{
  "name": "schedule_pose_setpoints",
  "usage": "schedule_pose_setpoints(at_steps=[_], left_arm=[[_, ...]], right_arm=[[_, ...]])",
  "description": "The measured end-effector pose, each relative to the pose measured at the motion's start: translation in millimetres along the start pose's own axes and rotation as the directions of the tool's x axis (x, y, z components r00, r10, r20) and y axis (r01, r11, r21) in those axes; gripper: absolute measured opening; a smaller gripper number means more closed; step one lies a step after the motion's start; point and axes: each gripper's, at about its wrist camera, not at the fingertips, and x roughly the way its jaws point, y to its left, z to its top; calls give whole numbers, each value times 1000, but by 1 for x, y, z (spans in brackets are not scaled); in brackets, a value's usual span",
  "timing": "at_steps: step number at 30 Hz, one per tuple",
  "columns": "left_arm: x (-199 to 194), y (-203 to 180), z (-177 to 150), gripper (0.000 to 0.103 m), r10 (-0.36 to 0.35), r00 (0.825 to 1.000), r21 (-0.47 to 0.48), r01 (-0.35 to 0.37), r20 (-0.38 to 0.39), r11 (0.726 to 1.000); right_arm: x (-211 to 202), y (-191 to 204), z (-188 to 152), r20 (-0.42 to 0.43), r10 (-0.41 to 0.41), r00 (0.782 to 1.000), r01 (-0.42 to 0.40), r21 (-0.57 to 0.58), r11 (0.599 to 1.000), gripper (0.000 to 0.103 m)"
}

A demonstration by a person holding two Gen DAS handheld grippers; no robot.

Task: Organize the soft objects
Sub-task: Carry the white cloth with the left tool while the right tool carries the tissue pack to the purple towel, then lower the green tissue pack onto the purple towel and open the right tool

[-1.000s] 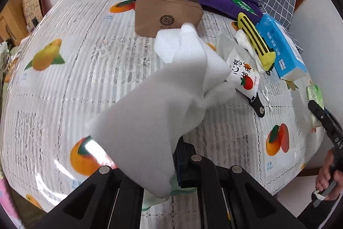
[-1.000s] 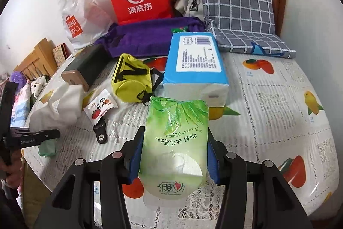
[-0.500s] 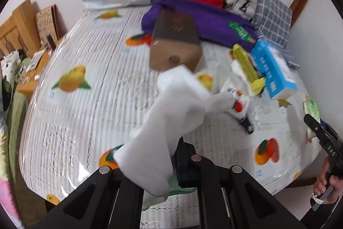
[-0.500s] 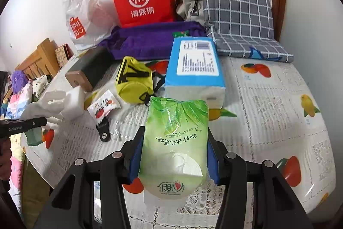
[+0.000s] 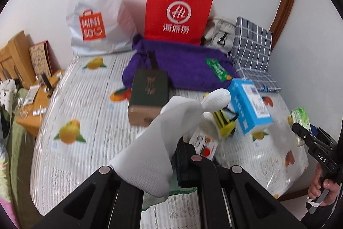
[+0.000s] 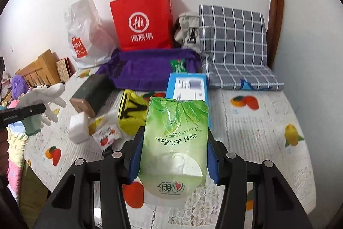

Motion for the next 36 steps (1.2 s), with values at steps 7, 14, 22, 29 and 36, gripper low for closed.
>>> schedule_pose_setpoints(at_steps=[7,14,22,29,36], left_arm=[[3,-6,34,8,5,999,-6,-5,41,1000],[16,-8,71,8,24,998,0,-24,64,1000],[45,2,109,8,41,997,-32,-39,60,999],[73,18,139,8,41,998,-78,-38,42,996],[111,12,169,8,42,999,-68,-41,20,997]], right_arm=[[1,-2,39,31,1,1000,-1,-5,1000,50],[15,-1,83,63,1,998,1,-23,1000,50],[51,-5,122,64,38,997,-37,-8,999,50],[95,-7,149,45,84,995,-85,4,996,50],[139,-1,181,30,136,990,-136,8,991,50]])
